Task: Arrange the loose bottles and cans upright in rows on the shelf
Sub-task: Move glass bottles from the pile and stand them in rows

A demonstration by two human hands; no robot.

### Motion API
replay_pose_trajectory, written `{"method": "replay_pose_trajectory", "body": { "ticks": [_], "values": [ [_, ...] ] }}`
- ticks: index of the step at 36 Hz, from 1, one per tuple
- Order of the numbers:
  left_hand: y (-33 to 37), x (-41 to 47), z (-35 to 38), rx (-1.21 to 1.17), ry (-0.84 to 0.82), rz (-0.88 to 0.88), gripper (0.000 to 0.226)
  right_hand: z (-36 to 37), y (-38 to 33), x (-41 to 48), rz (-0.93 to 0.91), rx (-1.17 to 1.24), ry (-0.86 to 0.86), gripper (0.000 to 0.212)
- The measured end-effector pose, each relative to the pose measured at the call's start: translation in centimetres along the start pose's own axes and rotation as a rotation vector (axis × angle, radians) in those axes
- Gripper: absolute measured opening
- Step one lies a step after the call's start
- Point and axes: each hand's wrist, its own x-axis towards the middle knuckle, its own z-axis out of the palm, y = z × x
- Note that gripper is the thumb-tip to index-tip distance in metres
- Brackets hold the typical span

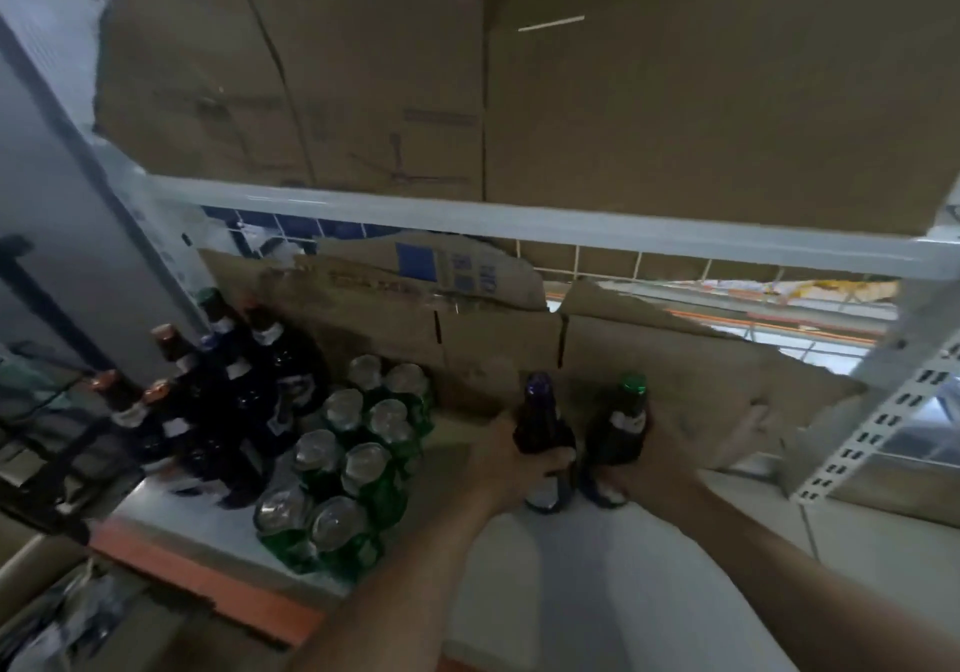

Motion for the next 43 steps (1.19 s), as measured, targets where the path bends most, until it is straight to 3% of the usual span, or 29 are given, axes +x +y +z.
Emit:
{"method": "replay_pose_trajectory", "body": {
  "ticks": [2, 4, 6, 8, 12, 19, 22, 26, 30, 31, 34, 37, 43],
  "values": [
    [-0.5, 0.7, -1.8, 0.009, 0.012, 0.01, 0.07, 1.2, -1.0, -0.4, 0.029, 0.085, 0.015, 0.095],
    [-1.2, 1.5, -3.2, 0.009, 0.006, 0.007, 0.092, 2.7, -1.0, -0.2, 0.055, 0.078, 0.049, 0.081],
    [-1.6, 2.1, -4.1, -0.017, -0.004, 0.012, 0.086, 3.7, -0.9, 0.1, 0.064, 0.081, 0.067, 0.055],
    [-1.8, 2.2, -4.3, -0.048, -0.021, 0.017, 0.076, 4.2, -1.0, 0.2, 0.059, 0.052, 0.084, 0.046],
    [-3.0, 1.9, -2.9, -0.007, -0.066, 0.029, 0.081, 4.7, -1.8, 0.0, -0.022, 0.012, 0.143, 0.028],
    [-3.9, 2.5, -2.3, 0.027, -0.032, 0.035, 0.088, 4.6, -2.2, -2.0, 0.045, -0.013, 0.167, 0.043],
    [-4.8, 2.1, -2.2, -0.007, -0.022, -0.021, 0.093, 4.3, -1.3, -3.2, 0.1, -0.067, 0.18, 0.04],
    [-5.3, -0.2, -0.7, -0.026, 0.034, -0.064, 0.083, 3.9, 1.2, -5.2, 0.119, -0.044, 0.194, 0.044],
    [-5.6, -2.5, 0.8, -0.088, 0.07, -0.107, 0.069, 3.6, 2.1, -6.7, 0.066, 0.1, 0.183, 0.085],
    [-5.4, -3.0, 0.9, -0.096, 0.072, -0.113, 0.068, 3.5, 2.2, -6.7, 0.052, 0.119, 0.17, 0.085],
    [-5.2, -3.8, 0.9, -0.145, 0.084, -0.133, 0.088, 3.0, 1.5, -6.6, 0.023, 0.174, 0.097, 0.061],
    [-5.3, -4.3, 0.6, -0.16, 0.101, -0.166, 0.103, 2.5, 1.5, -6.6, 0.066, 0.186, 0.023, 0.065],
    [-2.3, -5.6, -1.7, -0.145, 0.12, -0.177, 0.088, 1.1, 1.3, -5.2, 0.124, 0.167, -0.024, 0.067]
  ]
}}
